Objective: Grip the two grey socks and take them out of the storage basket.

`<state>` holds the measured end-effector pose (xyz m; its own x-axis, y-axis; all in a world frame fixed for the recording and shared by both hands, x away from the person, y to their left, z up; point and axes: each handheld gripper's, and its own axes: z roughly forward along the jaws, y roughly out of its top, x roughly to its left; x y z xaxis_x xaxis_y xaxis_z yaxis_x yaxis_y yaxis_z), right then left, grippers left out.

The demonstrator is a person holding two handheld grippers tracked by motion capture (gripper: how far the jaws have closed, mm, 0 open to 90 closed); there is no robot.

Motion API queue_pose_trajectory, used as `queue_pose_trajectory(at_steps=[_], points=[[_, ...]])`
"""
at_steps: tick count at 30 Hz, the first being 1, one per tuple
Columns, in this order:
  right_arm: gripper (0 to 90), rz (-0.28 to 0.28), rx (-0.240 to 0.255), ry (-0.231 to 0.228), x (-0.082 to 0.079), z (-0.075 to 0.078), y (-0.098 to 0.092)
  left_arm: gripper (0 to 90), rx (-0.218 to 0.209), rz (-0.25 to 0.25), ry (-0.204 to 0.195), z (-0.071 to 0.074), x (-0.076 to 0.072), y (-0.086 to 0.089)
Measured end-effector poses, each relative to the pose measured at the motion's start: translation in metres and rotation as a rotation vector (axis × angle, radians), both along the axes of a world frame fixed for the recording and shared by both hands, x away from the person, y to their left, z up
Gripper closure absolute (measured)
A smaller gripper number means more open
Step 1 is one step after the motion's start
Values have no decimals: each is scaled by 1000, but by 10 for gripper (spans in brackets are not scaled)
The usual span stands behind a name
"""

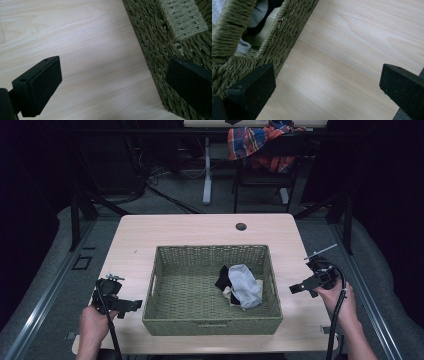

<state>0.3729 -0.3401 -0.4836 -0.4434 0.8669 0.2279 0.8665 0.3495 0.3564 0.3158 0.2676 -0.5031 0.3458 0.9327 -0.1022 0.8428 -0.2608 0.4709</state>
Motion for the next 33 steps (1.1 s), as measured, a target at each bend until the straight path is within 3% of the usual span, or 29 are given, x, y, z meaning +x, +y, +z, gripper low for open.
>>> queue_pose_trajectory(at_steps=[11,12,25,33], points=[[3,16,-14,0,0,4,0,9,-3,0,0,0,0,0],[3,11,7,-7,0,6,1,9,-3,2,2,0,0,0],[0,48,32,-41,1,21,8,9,-3,2,2,0,0,0],[0,99,55,-83,-1,48,24,9,-5,-2,-2,0,0,1]])
